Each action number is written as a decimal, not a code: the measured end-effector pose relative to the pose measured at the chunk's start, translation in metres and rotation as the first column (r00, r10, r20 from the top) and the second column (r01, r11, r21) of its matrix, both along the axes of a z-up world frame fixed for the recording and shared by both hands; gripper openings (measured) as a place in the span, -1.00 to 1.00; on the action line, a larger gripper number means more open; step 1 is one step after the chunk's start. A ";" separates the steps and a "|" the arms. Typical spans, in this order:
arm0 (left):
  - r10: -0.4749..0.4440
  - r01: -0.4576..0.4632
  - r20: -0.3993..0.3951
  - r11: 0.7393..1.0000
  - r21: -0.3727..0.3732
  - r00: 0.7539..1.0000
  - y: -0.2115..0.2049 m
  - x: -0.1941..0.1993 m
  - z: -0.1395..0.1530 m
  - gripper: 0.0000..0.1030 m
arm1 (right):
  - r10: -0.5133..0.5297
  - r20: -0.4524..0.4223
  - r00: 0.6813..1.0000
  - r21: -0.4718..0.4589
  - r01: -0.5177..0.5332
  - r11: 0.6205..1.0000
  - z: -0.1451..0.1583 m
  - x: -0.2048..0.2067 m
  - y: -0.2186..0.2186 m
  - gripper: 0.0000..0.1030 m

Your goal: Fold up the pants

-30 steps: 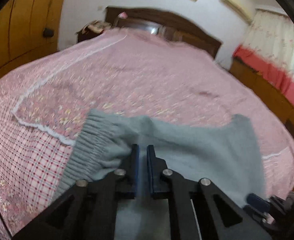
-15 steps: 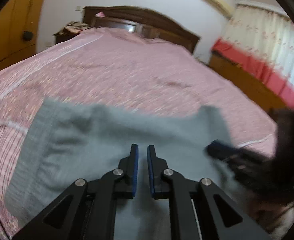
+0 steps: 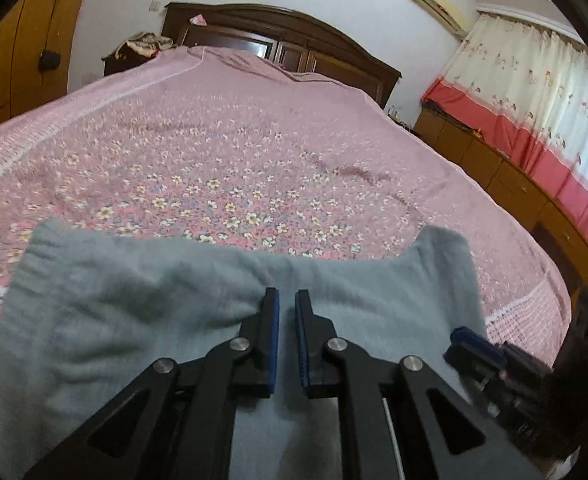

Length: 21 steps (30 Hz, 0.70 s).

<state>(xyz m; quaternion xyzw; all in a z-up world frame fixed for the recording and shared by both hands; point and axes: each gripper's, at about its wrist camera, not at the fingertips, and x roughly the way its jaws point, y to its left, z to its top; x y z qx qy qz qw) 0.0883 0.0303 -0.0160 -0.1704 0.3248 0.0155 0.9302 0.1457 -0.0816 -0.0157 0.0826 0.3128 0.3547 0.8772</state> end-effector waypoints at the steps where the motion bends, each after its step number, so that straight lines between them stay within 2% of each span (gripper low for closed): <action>1: 0.001 -0.001 0.007 1.000 -0.002 1.000 0.001 -0.007 0.002 -0.80 | -0.014 -0.026 1.000 0.027 0.015 1.000 0.002 0.000 -0.008 -0.35; 2: 0.006 -0.006 0.014 1.000 -0.006 1.000 0.004 -0.013 0.004 -0.76 | -0.012 -0.080 0.997 0.069 0.017 0.997 -0.001 0.004 -0.018 -0.33; 4: 0.038 -0.038 0.015 0.999 -0.012 0.999 0.013 -0.027 0.005 -0.69 | 0.026 -0.141 0.990 0.089 -0.014 0.996 -0.005 0.007 -0.025 -0.33; 6: 0.058 -0.058 -0.006 0.998 -0.025 0.998 0.022 -0.036 0.004 -0.71 | 0.041 -0.089 0.995 0.029 -0.038 0.999 -0.005 0.001 -0.021 -0.33; 7: 0.049 -0.049 -0.006 0.997 -0.055 0.999 0.026 -0.039 0.002 -0.71 | 0.035 -0.062 0.997 -0.002 -0.035 0.999 -0.003 -0.003 -0.019 -0.33; 9: 0.039 -0.039 -0.003 0.996 -0.079 0.999 0.031 -0.040 0.000 -0.72 | 0.013 -0.042 0.999 -0.023 -0.014 1.000 0.001 -0.005 -0.016 -0.33; 13: 0.026 -0.026 0.001 1.000 0.018 1.000 0.020 -0.046 0.002 -0.72 | -0.033 -0.059 0.998 -0.013 0.033 0.999 0.003 -0.004 -0.019 -0.33; 16: 0.027 -0.027 0.002 0.999 0.023 1.000 0.021 -0.055 0.005 -0.72 | -0.087 -0.057 0.995 -0.040 0.085 0.996 0.008 -0.006 -0.024 -0.33; 19: 0.022 -0.022 0.005 0.998 -0.054 1.000 0.030 -0.056 0.004 -0.72 | -0.048 -0.160 0.986 0.010 0.050 0.999 -0.001 0.004 -0.028 -0.33; 21: 0.029 -0.029 0.002 0.996 -0.088 1.000 0.035 -0.056 0.004 -0.72 | -0.009 -0.247 0.969 0.104 0.036 0.994 -0.012 0.011 -0.036 -0.33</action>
